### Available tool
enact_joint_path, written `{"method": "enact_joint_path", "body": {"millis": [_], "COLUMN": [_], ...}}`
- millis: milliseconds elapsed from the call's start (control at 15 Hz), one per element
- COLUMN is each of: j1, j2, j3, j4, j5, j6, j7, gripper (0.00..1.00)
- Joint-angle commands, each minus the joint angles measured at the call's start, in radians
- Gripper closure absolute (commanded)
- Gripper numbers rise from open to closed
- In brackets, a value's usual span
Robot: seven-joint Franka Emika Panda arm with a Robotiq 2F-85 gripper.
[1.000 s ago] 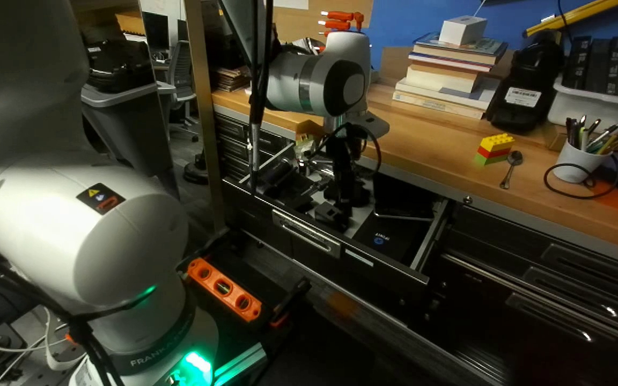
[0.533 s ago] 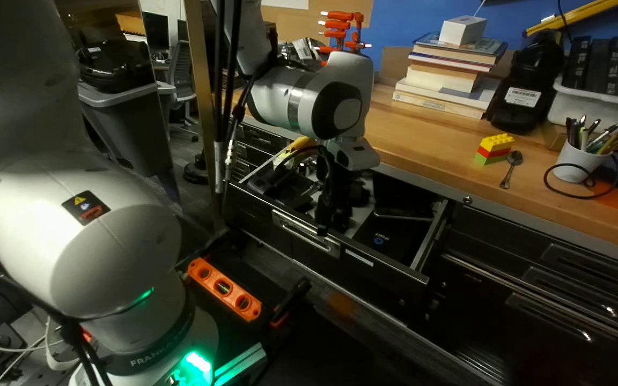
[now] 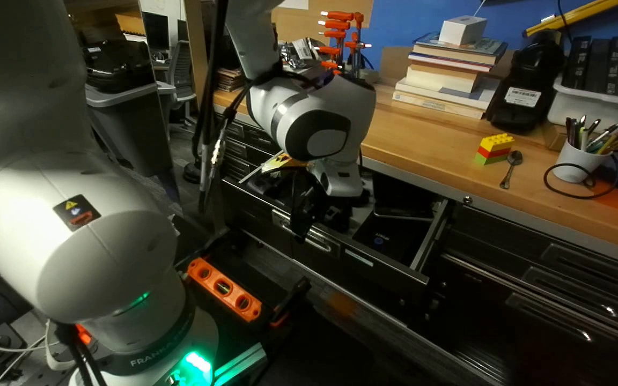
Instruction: Put the black objects on the tabletop in the open drawer and then close the drawer
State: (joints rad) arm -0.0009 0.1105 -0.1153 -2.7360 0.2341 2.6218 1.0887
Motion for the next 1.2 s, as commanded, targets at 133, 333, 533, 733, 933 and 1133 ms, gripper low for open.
{"method": "enact_joint_path", "body": {"millis": [133, 333, 533, 733, 933, 1133], "j1": [-0.028, -0.025, -0.037, -0.051, -0.061, -0.056], "j2": [0.025, 0.064, 0.107, 0.147, 0.191, 0.243], "j3": [0.083, 0.126, 0.185, 0.244, 0.296, 0.335], "j4": [-0.017, 0.001, 0.032, 0.079, 0.146, 0.210], "j5": [0.319, 0.469, 0.624, 0.747, 0.824, 0.849], "j6": [0.153, 0.260, 0.355, 0.408, 0.432, 0.464], "j7": [-0.175, -0.281, -0.399, -0.494, -0.566, -0.613], "gripper": [0.00, 0.00, 0.00, 0.00, 0.00, 0.00]}}
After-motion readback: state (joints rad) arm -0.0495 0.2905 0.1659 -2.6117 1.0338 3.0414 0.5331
